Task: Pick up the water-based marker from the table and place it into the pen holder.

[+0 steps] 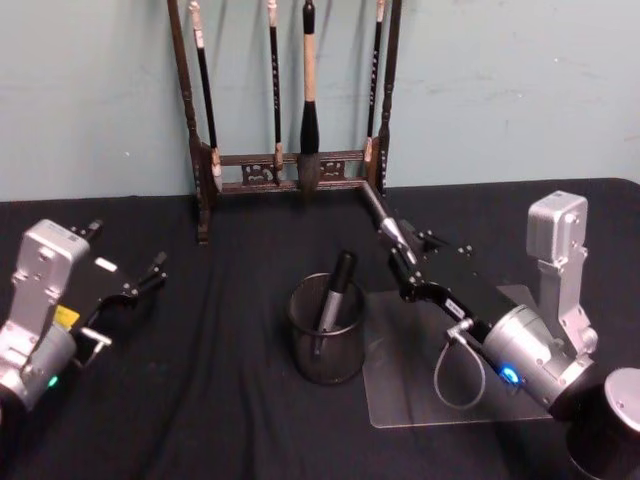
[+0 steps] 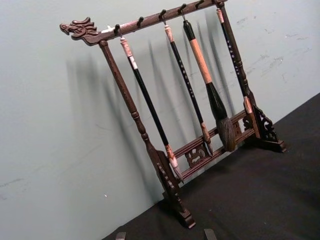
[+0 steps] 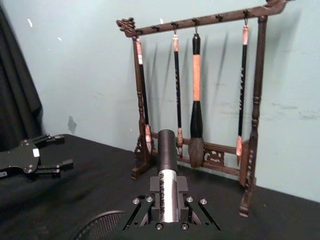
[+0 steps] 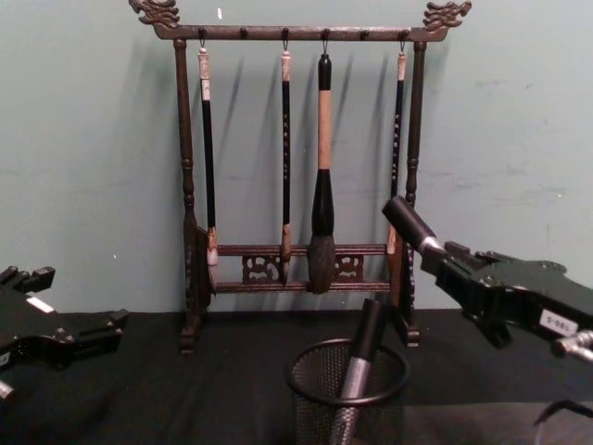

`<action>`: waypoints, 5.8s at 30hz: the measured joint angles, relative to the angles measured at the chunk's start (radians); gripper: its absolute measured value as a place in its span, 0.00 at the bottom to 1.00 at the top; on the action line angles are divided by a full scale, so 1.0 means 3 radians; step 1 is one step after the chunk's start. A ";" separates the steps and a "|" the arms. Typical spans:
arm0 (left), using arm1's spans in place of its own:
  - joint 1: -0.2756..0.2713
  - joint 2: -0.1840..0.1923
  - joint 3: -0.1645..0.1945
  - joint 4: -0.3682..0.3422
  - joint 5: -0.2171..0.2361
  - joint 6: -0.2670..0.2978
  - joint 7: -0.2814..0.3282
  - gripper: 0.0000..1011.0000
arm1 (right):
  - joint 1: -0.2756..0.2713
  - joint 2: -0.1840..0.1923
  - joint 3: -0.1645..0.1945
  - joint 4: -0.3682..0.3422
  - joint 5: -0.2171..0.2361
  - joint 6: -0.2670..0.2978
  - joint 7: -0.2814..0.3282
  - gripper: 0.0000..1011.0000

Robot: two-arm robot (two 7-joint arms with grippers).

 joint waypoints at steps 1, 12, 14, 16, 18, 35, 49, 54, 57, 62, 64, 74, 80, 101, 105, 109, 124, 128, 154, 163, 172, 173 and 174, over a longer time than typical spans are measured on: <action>0.0000 0.0000 0.0000 0.0000 0.0000 0.0000 0.0000 1.00 | 0.0008 -0.0002 -0.0008 0.0006 0.0002 -0.0010 0.0003 0.19; 0.0000 0.0000 0.0000 0.0000 0.0000 0.0000 0.0000 1.00 | 0.0141 -0.0046 -0.0139 0.0124 0.0006 -0.0131 0.0058 0.19; 0.0000 0.0000 0.0000 0.0000 0.0000 0.0000 0.0000 1.00 | 0.0173 -0.0058 -0.0175 0.0163 -0.0010 -0.0157 0.0073 0.19; 0.0000 0.0000 0.0000 0.0000 0.0000 0.0000 0.0000 1.00 | 0.0194 -0.0065 -0.0197 0.0183 -0.0020 -0.0171 0.0086 0.19; 0.0000 0.0000 0.0000 0.0000 0.0000 0.0000 0.0000 1.00 | 0.0219 -0.0071 -0.0226 0.0205 -0.0034 -0.0188 0.0100 0.19; 0.0000 0.0000 0.0000 0.0000 0.0000 0.0000 0.0000 1.00 | 0.0317 -0.0113 -0.0368 0.0328 -0.0024 -0.0224 0.0204 0.19; 0.0000 0.0000 0.0000 0.0000 0.0000 0.0000 0.0000 1.00 | 0.0367 -0.0149 -0.0468 0.0436 0.0021 -0.0281 0.0291 0.19; 0.0000 0.0000 0.0000 0.0000 0.0000 0.0000 0.0000 1.00 | 0.0402 -0.0169 -0.0499 0.0511 0.0029 -0.0310 0.0316 0.19; 0.0000 0.0000 0.0000 0.0000 0.0000 0.0000 0.0000 1.00 | 0.0421 -0.0181 -0.0512 0.0554 0.0028 -0.0319 0.0318 0.19; 0.0000 0.0000 0.0000 0.0000 0.0000 0.0000 0.0000 1.00 | 0.0430 -0.0185 -0.0516 0.0571 0.0027 -0.0323 0.0317 0.19; 0.0000 0.0000 0.0000 0.0000 0.0000 0.0000 0.0000 1.00 | 0.0430 -0.0185 -0.0515 0.0569 0.0027 -0.0323 0.0316 0.19; 0.0000 0.0000 0.0000 0.0000 0.0000 0.0000 0.0000 1.00 | 0.0423 -0.0183 -0.0511 0.0558 0.0026 -0.0322 0.0313 0.29; 0.0000 0.0000 0.0000 0.0000 0.0000 0.0000 0.0000 1.00 | 0.0421 -0.0182 -0.0509 0.0553 0.0025 -0.0321 0.0311 0.49; 0.0000 0.0000 0.0000 0.0000 0.0000 0.0000 0.0000 1.00 | 0.0417 -0.0179 -0.0507 0.0547 0.0024 -0.0316 0.0311 0.99; 0.0000 0.0000 0.0000 0.0000 0.0000 0.0000 0.0000 1.00 | 0.0417 -0.0179 -0.0507 0.0547 0.0024 -0.0317 0.0311 0.99; 0.0000 0.0000 0.0000 0.0000 0.0000 0.0000 0.0000 1.00 | 0.0390 -0.0156 -0.0501 0.0495 0.0021 -0.0283 0.0285 0.99; 0.0000 0.0000 0.0000 0.0000 0.0000 0.0000 0.0000 1.00 | 0.0181 -0.0025 -0.0339 0.0164 0.0015 -0.0075 0.0037 0.99; 0.0000 0.0000 0.0000 0.0000 0.0000 0.0000 0.0000 1.00 | 0.0129 -0.0004 -0.0291 0.0119 0.0011 -0.0062 -0.0013 0.99; 0.0000 0.0000 0.0000 0.0000 0.0000 0.0000 0.0000 1.00 | -0.0028 0.0007 0.0030 0.0100 -0.0083 -0.0139 -0.0202 0.99; 0.0000 0.0000 0.0000 0.0000 0.0000 0.0000 0.0000 1.00 | 0.0021 -0.0035 0.0107 0.0294 -0.0164 -0.0217 -0.0237 0.99; 0.0000 0.0000 0.0000 0.0000 0.0000 0.0000 0.0000 1.00 | 0.0062 -0.0077 0.0121 0.0452 -0.0280 -0.0233 -0.0252 0.99; 0.0000 0.0000 0.0000 0.0000 0.0000 0.0000 0.0000 1.00 | 0.0066 -0.0084 0.0120 0.0473 -0.0296 -0.0233 -0.0252 0.99; 0.0000 0.0000 0.0000 0.0000 0.0000 0.0000 0.0000 1.00 | 0.0066 -0.0084 0.0120 0.0473 -0.0296 -0.0233 -0.0252 0.99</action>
